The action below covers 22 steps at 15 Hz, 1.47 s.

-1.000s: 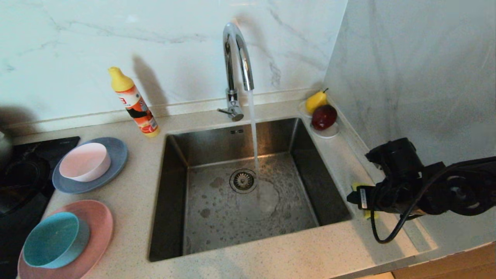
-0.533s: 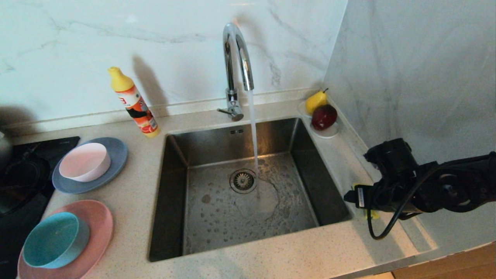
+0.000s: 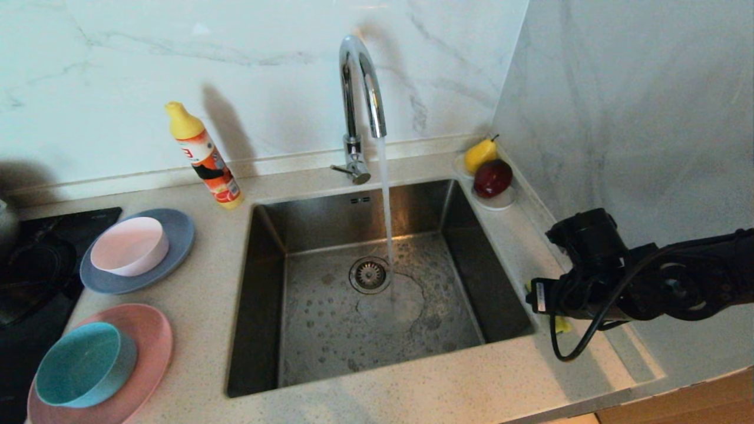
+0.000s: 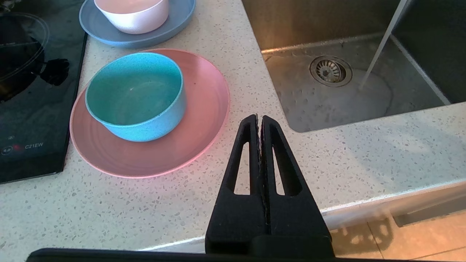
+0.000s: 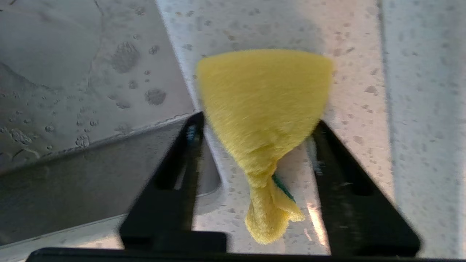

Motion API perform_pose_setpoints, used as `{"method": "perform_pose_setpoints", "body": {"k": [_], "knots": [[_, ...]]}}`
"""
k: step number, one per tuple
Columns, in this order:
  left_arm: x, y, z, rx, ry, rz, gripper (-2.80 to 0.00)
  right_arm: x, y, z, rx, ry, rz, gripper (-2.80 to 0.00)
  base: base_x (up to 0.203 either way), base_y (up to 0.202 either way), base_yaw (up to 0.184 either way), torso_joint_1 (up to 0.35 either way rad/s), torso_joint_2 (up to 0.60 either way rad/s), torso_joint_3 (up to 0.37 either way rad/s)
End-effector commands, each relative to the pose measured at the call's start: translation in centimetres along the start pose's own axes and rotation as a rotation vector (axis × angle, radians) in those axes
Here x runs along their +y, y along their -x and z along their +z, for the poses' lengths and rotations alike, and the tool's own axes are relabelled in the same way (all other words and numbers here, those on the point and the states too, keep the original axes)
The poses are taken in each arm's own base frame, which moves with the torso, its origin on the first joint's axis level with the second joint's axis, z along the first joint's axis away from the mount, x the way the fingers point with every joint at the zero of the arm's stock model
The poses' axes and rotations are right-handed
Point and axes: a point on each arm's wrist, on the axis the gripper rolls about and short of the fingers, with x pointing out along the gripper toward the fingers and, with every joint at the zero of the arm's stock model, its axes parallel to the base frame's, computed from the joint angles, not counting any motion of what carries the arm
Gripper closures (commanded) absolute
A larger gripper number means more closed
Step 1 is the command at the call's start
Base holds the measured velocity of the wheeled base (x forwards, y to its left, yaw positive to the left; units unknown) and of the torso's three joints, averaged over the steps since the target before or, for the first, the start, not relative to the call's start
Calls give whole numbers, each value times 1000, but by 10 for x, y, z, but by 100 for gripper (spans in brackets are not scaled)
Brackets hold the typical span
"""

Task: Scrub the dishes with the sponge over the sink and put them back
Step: Pick up a bowl and the sponge

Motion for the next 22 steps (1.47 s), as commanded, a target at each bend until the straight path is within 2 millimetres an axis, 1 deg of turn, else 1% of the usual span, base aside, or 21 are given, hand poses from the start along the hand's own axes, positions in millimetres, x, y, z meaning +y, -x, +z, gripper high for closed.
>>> {"method": "perform_pose_setpoints", "body": {"k": [1, 13, 14, 18, 22], "knots": [[0, -1, -5, 19, 1, -1, 0, 0, -4, -1, 7, -1, -10, 0, 0, 0, 0, 0, 0, 0], [0, -1, -5, 19, 1, -1, 0, 1, 2, 5, -1, -2, -8, 0, 0, 0, 0, 0, 0, 0], [0, -1, -5, 19, 1, -1, 0, 1, 1, 4, 1, 1, -11, -280, 0, 0, 0, 0, 0, 0], [0, -1, -5, 20, 1, -1, 0, 1, -2, 3, 7, 6, -15, -280, 0, 0, 0, 0, 0, 0], [0, -1, -5, 19, 1, -1, 0, 0, 3, 4, -2, -4, -10, -280, 0, 0, 0, 0, 0, 0]]}}
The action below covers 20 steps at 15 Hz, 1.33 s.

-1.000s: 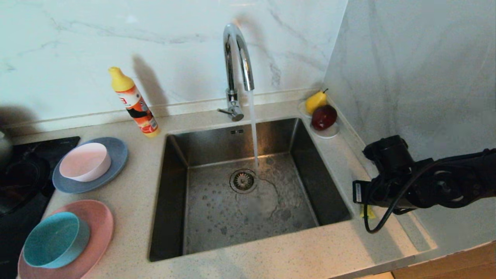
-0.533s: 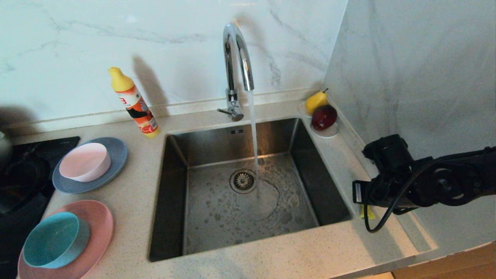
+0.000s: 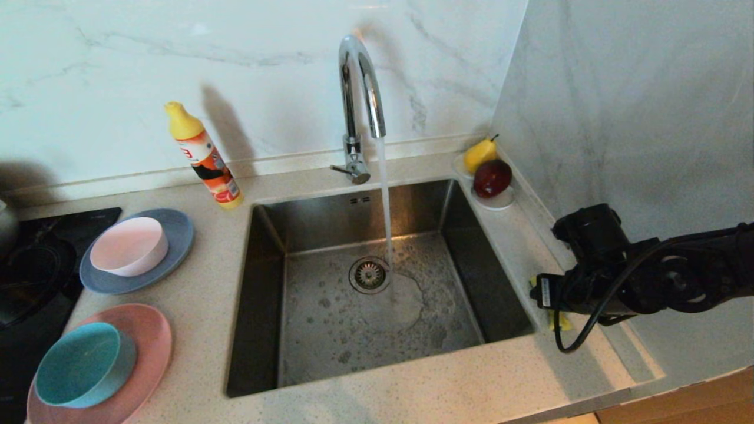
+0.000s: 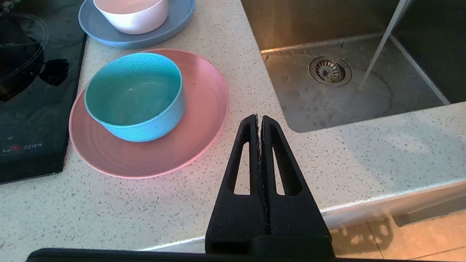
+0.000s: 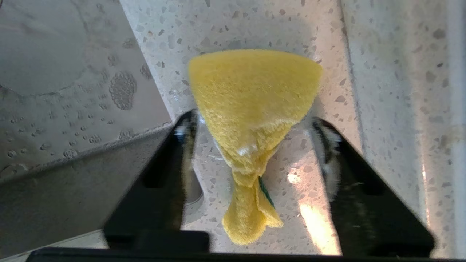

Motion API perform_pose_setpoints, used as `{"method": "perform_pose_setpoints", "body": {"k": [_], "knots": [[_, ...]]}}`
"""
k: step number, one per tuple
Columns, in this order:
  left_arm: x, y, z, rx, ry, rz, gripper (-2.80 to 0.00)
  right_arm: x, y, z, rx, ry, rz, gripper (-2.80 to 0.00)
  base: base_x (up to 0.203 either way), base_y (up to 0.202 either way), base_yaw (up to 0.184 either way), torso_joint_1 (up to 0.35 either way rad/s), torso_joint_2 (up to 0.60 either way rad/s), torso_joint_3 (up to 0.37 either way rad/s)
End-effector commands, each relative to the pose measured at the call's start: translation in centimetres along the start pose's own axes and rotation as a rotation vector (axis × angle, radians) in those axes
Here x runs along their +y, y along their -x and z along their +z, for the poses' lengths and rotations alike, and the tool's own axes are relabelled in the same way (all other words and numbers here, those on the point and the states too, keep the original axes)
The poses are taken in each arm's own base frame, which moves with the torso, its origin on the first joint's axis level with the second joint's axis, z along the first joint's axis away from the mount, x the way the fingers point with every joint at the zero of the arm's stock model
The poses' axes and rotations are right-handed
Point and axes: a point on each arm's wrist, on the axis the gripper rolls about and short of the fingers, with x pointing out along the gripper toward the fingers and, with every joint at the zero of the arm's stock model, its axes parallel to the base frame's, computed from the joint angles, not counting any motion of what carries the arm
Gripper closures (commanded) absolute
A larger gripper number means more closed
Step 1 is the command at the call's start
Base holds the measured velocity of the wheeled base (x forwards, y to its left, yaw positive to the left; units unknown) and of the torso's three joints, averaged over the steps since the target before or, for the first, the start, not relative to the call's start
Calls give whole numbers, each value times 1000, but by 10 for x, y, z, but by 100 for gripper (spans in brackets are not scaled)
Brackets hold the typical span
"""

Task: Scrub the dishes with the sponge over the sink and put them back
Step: Pick up a bowl and the sponge

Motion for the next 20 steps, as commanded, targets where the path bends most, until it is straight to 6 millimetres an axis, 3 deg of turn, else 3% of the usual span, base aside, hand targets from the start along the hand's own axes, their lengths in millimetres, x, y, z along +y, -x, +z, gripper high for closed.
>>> {"method": "perform_pose_setpoints", "body": {"k": [1, 20], "knots": [[0, -1, -5, 19, 1, -1, 0, -1, 3, -1, -4, -6, -1, -280, 0, 0, 0, 0, 0, 0], [0, -1, -5, 19, 1, -1, 0, -7, 20, -13, 16, 5, 6, -280, 0, 0, 0, 0, 0, 0]]}}
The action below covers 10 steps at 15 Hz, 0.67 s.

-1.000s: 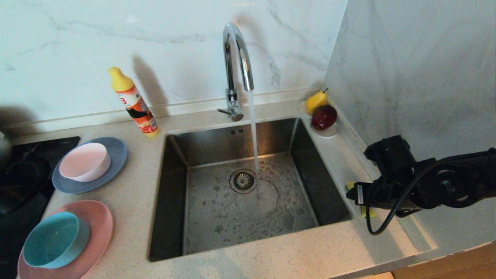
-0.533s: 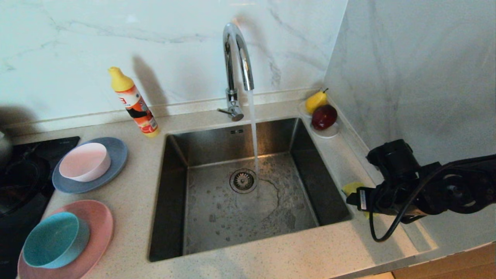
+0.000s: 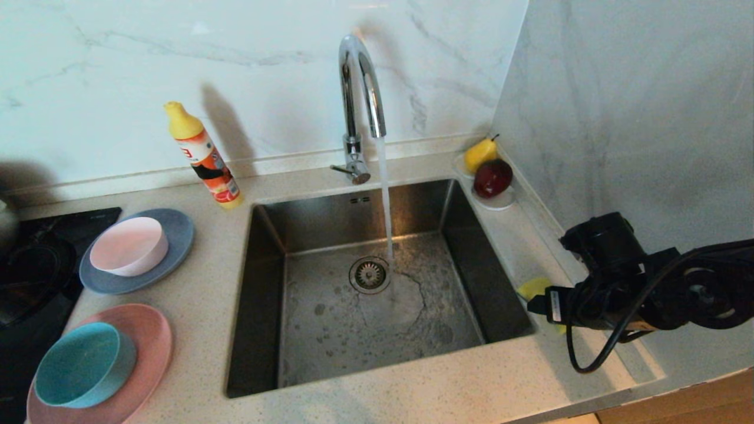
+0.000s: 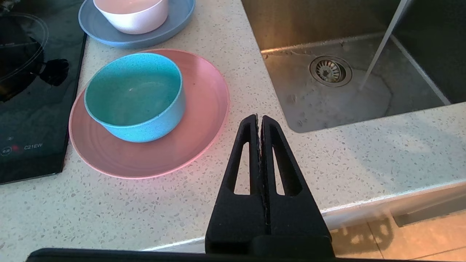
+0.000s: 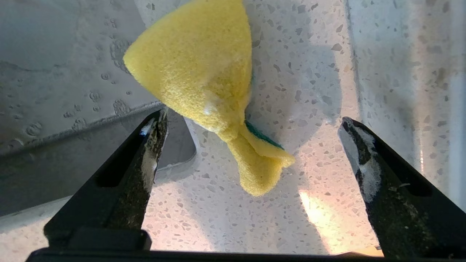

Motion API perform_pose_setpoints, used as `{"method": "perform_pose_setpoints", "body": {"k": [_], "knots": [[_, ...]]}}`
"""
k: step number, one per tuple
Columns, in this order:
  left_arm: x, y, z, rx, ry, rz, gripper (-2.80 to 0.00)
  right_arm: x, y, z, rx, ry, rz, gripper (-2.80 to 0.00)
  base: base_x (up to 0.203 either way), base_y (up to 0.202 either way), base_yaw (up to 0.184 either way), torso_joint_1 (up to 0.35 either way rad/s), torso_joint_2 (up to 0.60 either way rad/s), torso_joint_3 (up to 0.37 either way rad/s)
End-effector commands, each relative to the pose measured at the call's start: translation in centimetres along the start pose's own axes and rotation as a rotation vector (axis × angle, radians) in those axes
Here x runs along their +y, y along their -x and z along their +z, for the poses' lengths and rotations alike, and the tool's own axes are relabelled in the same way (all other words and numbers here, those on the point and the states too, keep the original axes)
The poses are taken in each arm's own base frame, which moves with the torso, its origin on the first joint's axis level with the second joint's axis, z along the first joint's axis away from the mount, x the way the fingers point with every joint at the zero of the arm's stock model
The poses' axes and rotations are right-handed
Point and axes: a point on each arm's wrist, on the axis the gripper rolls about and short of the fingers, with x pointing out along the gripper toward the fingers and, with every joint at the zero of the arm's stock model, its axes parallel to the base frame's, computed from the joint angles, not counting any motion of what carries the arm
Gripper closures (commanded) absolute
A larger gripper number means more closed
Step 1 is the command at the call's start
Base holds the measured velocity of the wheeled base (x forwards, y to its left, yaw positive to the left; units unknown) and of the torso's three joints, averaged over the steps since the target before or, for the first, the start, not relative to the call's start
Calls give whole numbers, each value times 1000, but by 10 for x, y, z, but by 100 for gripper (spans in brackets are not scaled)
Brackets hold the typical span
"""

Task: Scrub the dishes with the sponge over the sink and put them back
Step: Pick up a bowl and the sponge

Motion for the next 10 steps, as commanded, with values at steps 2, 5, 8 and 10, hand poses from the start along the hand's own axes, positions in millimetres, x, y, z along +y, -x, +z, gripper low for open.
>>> {"method": "perform_pose_setpoints", "body": {"k": [2, 5, 8, 10], "knots": [[0, -1, -5, 19, 1, -1, 0, 0, 2, 0, 2, 24, 16, -280, 0, 0, 0, 0, 0, 0], [0, -1, -5, 19, 1, -1, 0, -1, 7, -1, 28, 32, 72, -280, 0, 0, 0, 0, 0, 0], [0, -1, -5, 19, 1, -1, 0, -1, 12, 0, 41, 37, 132, -280, 0, 0, 0, 0, 0, 0], [0, -1, -5, 19, 1, -1, 0, -3, 10, 1, 41, 41, 126, -280, 0, 0, 0, 0, 0, 0]]}}
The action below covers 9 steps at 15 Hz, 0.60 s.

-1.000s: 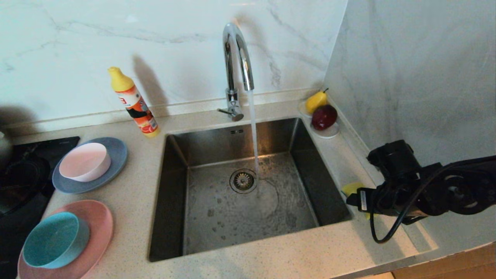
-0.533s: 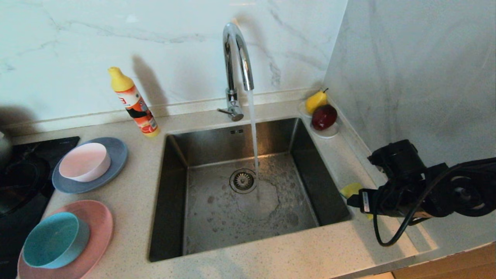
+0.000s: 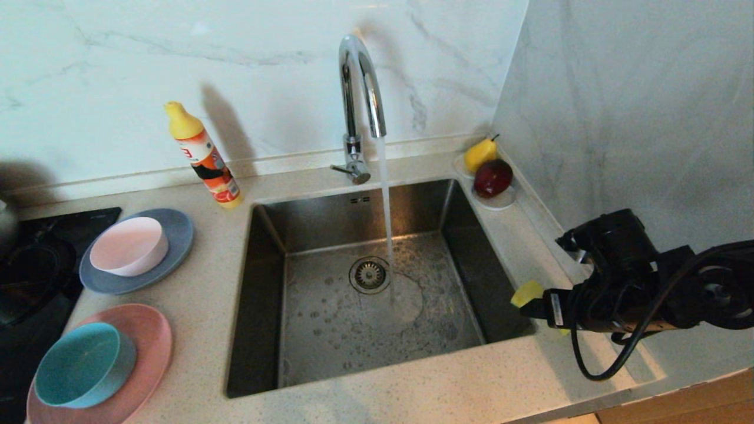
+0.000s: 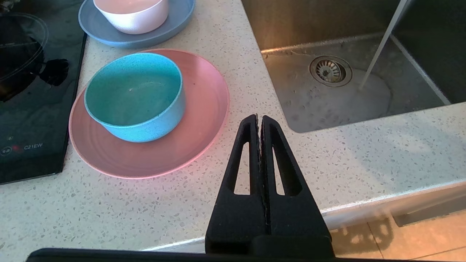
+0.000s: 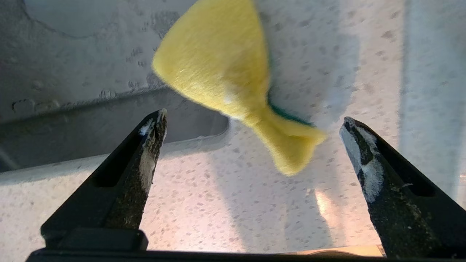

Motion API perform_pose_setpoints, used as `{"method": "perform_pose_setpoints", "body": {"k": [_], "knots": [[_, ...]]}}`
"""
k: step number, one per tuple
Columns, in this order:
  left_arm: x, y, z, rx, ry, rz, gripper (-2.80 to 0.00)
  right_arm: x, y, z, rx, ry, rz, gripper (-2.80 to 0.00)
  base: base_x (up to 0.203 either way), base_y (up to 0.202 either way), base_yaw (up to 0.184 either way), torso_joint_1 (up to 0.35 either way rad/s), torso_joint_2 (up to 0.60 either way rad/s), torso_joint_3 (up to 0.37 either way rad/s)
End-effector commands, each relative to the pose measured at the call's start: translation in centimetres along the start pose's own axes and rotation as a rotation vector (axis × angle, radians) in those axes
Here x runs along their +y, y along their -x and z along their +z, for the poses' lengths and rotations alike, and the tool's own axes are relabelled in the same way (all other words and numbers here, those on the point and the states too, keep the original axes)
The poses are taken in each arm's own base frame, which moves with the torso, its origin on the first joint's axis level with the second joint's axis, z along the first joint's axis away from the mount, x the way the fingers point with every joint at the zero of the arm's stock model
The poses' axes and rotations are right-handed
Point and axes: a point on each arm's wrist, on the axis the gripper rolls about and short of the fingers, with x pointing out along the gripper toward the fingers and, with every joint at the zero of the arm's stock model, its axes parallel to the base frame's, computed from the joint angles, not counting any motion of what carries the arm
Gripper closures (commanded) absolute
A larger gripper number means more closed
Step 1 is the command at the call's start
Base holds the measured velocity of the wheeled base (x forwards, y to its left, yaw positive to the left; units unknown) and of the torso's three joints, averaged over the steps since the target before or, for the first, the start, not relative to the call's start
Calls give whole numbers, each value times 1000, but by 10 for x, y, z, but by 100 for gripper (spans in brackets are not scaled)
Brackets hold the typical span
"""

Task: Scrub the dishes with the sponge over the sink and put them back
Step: Pick up a bowl and the sponge

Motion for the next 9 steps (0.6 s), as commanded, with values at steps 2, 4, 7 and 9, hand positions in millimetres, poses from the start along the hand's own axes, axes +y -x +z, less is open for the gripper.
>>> {"method": "perform_pose_setpoints", "body": {"k": [2, 4, 7, 9], "knots": [[0, -1, -5, 19, 1, -1, 0, -5, -3, 3, -7, -17, -14, -280, 0, 0, 0, 0, 0, 0], [0, -1, -5, 19, 1, -1, 0, -5, -5, 2, 0, -17, -17, -280, 0, 0, 0, 0, 0, 0], [0, -1, -5, 19, 1, -1, 0, -5, -3, 2, -3, -12, -16, -280, 0, 0, 0, 0, 0, 0], [0, -1, -5, 21, 1, -1, 0, -6, -3, 2, 0, -3, -19, -280, 0, 0, 0, 0, 0, 0]]}}
